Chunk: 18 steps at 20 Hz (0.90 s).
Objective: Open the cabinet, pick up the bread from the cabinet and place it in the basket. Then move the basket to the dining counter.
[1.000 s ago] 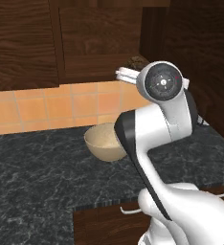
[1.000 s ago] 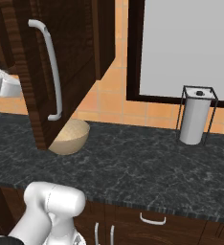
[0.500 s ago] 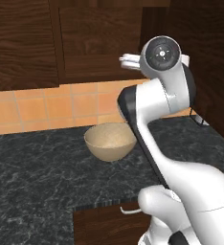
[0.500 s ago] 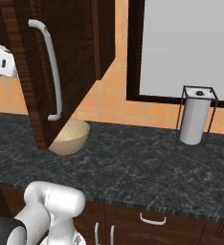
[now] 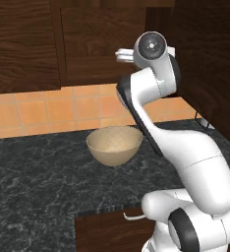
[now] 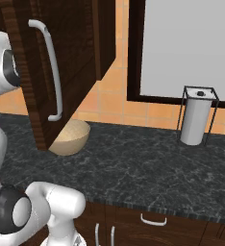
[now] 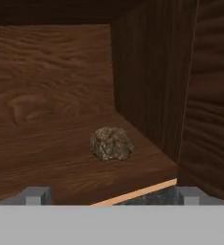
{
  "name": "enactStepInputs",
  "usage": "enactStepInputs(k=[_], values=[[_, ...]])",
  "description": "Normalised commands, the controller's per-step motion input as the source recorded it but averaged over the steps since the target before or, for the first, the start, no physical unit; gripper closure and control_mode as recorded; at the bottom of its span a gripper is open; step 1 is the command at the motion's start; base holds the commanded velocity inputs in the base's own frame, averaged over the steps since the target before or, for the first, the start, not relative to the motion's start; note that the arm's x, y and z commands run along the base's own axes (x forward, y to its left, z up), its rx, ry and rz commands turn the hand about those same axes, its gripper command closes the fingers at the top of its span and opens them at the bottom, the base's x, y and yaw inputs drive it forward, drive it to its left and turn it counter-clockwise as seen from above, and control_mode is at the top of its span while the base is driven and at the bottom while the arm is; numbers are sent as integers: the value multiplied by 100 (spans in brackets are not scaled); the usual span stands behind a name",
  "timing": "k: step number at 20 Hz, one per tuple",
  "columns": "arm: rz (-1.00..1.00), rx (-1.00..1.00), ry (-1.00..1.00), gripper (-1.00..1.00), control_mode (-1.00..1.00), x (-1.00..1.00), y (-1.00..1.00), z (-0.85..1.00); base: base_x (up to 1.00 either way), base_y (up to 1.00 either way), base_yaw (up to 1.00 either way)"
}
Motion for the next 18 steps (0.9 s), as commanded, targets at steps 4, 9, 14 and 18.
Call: enactStepInputs(k=[4, 9, 14, 18], values=[[6, -9, 12, -100, -100, 55, -32, 0, 0, 0, 0], [9, -14, 10, -100, -100, 19, -11, -16, 0, 0, 0], [3, -14, 1, -100, -100, 61, -1, -20, 0, 0, 0], [0, -8, 2, -100, -100, 85, 0, -2, 0, 0, 0]])
